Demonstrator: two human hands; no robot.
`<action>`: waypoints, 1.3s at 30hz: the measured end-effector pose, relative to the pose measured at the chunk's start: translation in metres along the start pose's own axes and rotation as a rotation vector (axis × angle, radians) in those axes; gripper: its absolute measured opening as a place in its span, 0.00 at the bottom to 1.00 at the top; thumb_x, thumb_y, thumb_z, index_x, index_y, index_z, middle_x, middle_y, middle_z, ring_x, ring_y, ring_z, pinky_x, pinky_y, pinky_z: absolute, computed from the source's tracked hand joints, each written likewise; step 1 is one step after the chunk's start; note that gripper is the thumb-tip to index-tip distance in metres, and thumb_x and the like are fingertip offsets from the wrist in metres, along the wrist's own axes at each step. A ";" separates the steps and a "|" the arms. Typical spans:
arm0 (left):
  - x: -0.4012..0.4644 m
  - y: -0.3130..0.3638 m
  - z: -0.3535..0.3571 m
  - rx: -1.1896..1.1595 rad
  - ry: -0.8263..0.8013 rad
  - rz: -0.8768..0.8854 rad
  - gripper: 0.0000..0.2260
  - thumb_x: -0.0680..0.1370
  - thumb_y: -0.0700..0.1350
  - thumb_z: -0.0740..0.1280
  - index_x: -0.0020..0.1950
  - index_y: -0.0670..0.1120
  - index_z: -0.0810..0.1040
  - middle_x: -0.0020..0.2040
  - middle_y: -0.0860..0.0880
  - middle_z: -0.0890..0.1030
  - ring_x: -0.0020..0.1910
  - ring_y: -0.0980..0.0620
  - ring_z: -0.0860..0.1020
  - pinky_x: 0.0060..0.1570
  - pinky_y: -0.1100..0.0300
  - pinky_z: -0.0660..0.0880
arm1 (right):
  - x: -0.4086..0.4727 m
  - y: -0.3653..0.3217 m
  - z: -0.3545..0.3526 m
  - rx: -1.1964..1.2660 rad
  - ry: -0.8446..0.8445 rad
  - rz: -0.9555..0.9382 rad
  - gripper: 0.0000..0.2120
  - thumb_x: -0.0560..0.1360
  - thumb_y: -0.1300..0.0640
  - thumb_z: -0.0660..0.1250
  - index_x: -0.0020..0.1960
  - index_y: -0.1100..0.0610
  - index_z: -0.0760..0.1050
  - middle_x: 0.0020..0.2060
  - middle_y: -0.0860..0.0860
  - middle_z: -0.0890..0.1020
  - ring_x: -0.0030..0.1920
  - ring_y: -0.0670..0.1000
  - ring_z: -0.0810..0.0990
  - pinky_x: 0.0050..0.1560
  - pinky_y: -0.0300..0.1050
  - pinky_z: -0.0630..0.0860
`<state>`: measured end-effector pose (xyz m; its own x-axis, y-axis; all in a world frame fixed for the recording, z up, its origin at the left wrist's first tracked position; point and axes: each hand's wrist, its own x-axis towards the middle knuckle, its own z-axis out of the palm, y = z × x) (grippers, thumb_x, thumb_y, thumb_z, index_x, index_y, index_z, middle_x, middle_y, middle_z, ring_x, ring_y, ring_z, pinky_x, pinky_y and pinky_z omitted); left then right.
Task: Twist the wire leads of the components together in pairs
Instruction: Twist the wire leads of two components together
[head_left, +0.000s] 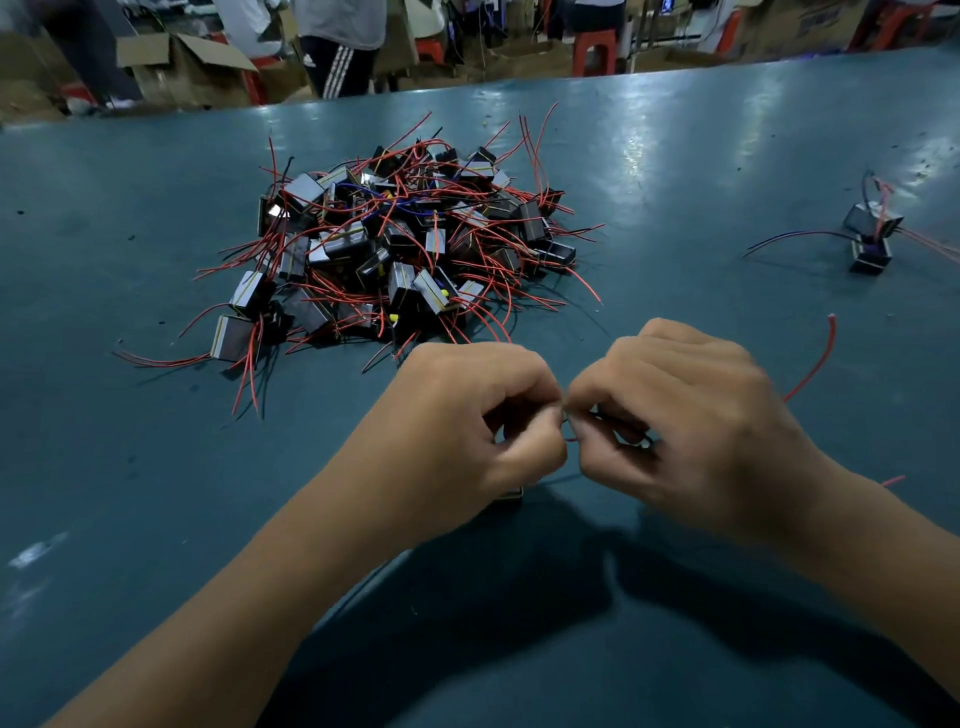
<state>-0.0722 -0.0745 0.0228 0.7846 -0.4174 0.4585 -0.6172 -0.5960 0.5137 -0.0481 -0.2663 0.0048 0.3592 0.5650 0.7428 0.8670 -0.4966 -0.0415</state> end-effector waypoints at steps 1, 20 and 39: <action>0.000 0.000 0.001 0.088 0.025 0.066 0.03 0.71 0.36 0.70 0.38 0.42 0.80 0.32 0.54 0.75 0.31 0.59 0.68 0.34 0.68 0.65 | 0.000 0.000 -0.001 0.021 -0.014 0.037 0.05 0.74 0.63 0.67 0.39 0.61 0.79 0.32 0.50 0.74 0.33 0.50 0.65 0.40 0.41 0.64; -0.004 -0.006 0.001 0.441 0.180 0.446 0.06 0.77 0.34 0.67 0.41 0.37 0.82 0.36 0.44 0.78 0.34 0.44 0.73 0.33 0.50 0.74 | 0.005 -0.006 -0.007 0.834 -0.132 0.659 0.05 0.71 0.62 0.68 0.37 0.56 0.77 0.24 0.44 0.72 0.27 0.41 0.67 0.31 0.28 0.64; 0.002 0.001 -0.004 -0.788 -0.178 -0.535 0.08 0.71 0.41 0.67 0.33 0.49 0.82 0.29 0.47 0.70 0.26 0.56 0.64 0.27 0.64 0.57 | 0.001 -0.001 -0.002 -0.082 0.058 -0.107 0.13 0.77 0.65 0.64 0.34 0.62 0.78 0.28 0.53 0.69 0.30 0.55 0.66 0.33 0.52 0.70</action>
<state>-0.0713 -0.0734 0.0268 0.9306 -0.3610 -0.0607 0.0130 -0.1333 0.9910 -0.0495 -0.2666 0.0074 0.2433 0.5797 0.7777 0.8671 -0.4893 0.0934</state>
